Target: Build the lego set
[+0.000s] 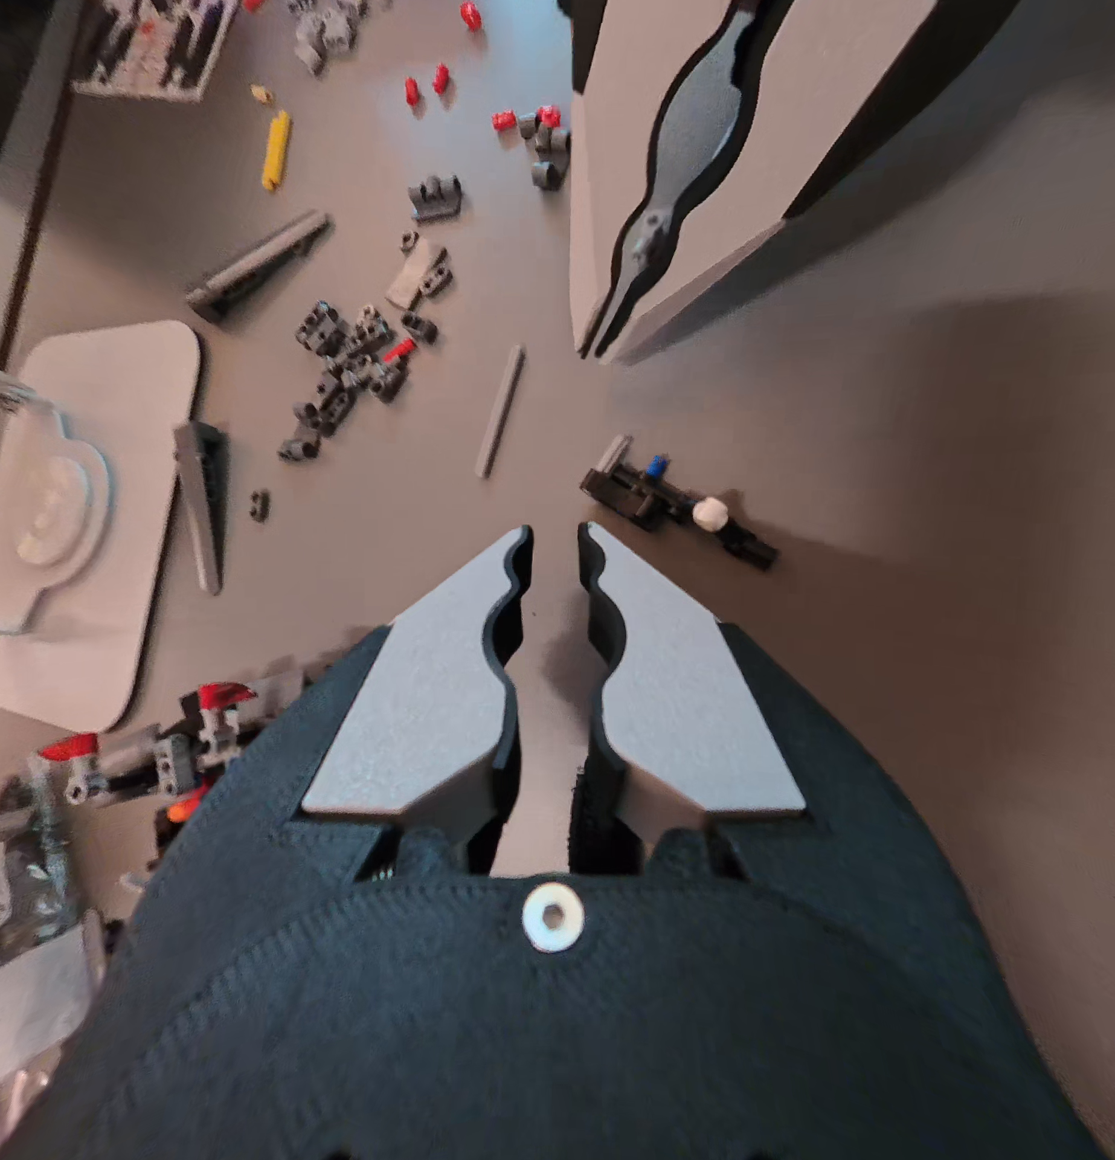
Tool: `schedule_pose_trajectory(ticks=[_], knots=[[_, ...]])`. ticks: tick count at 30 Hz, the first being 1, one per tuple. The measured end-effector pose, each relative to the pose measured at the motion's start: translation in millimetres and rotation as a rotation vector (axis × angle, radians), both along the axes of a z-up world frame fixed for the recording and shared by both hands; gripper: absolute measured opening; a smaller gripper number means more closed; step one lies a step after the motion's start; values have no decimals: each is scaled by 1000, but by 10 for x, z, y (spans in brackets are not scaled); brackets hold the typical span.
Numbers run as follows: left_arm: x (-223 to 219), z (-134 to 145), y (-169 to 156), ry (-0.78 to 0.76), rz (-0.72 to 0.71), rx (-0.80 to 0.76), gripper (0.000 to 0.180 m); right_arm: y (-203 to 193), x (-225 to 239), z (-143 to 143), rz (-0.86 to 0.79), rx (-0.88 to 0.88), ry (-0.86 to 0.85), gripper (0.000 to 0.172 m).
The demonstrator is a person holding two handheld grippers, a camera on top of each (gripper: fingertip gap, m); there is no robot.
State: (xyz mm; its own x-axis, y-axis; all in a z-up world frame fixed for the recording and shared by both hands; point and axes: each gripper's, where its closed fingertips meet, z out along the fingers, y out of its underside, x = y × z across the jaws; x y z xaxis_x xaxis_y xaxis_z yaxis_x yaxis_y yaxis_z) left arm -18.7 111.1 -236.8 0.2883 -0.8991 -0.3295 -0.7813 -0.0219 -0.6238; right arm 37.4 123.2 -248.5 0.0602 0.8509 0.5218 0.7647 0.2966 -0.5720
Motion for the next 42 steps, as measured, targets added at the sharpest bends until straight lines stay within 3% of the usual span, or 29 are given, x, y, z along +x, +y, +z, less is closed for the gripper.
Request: schedule_pose_trajectory(ticks=[1,11,18,27,42], knots=[[32,25,19,-7,-17,21,15,18,39,34,-12,2,12,1],[130,57,384,-99,57,217,8,154,868,256,-219,17,73,10],[84,17,424,-139,94,234,8,97,1522,266,-329,31,66,11],[57,45,516,-166,139,276,7,303,2825,448,-653,55,114,12],[34,79,572,-150,162,357,6,469,3399,604,-769,98,107,12]])
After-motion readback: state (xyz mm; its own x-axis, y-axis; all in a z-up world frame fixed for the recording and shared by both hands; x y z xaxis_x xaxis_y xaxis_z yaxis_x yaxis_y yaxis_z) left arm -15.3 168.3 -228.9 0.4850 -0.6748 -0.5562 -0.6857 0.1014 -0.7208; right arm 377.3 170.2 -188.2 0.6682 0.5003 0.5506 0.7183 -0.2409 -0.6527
